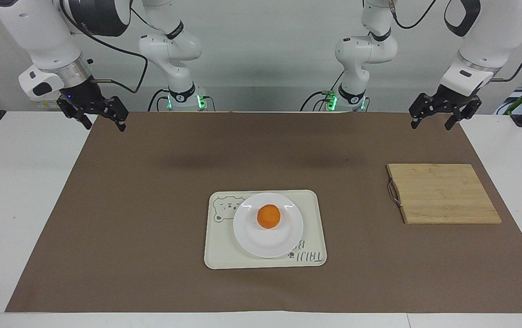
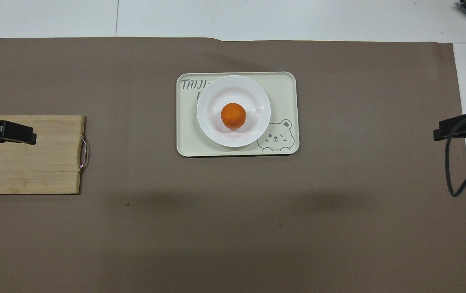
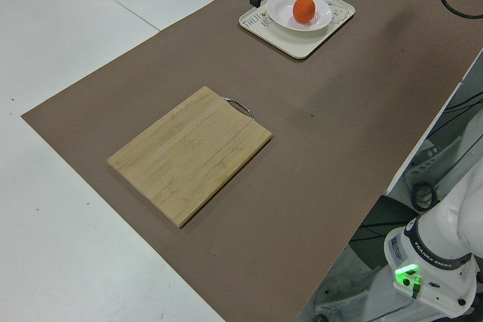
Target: Place orange and plate with both arms
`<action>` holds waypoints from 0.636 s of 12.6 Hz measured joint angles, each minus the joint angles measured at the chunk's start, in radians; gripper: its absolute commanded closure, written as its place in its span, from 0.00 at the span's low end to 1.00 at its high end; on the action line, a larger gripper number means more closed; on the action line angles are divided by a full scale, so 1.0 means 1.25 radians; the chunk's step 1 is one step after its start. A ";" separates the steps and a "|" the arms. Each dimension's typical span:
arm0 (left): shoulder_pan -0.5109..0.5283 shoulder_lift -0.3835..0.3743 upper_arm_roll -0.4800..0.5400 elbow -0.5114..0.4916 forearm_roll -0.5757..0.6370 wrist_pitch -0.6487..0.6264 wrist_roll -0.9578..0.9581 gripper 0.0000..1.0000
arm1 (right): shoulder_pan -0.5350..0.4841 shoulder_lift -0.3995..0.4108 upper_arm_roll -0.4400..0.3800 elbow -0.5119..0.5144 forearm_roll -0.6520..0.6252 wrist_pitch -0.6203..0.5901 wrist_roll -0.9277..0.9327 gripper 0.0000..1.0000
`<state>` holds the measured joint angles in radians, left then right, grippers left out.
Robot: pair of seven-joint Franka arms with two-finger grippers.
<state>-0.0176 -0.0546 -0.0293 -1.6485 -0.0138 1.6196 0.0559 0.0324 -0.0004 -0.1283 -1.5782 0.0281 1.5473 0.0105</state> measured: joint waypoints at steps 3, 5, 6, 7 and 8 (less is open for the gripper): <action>0.000 0.000 0.000 0.000 0.000 0.000 0.000 0.00 | 0.000 -0.002 0.001 0.034 0.003 -0.033 0.000 0.00; 0.000 0.000 0.000 0.000 0.000 0.000 0.000 0.00 | 0.000 -0.002 0.002 0.033 0.002 -0.032 0.000 0.00; 0.000 0.000 0.000 0.000 0.000 0.000 0.000 0.00 | 0.000 -0.002 0.002 0.033 0.001 -0.032 0.000 0.00; 0.000 0.000 0.000 0.000 0.000 0.000 0.000 0.00 | 0.000 -0.002 0.002 0.033 -0.002 -0.032 0.000 0.00; 0.000 0.000 0.000 0.000 0.000 0.000 0.000 0.00 | 0.001 -0.002 0.002 0.033 -0.011 -0.032 0.000 0.00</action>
<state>-0.0176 -0.0546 -0.0293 -1.6485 -0.0138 1.6196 0.0559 0.0332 -0.0023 -0.1257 -1.5372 0.0142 1.5073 0.0108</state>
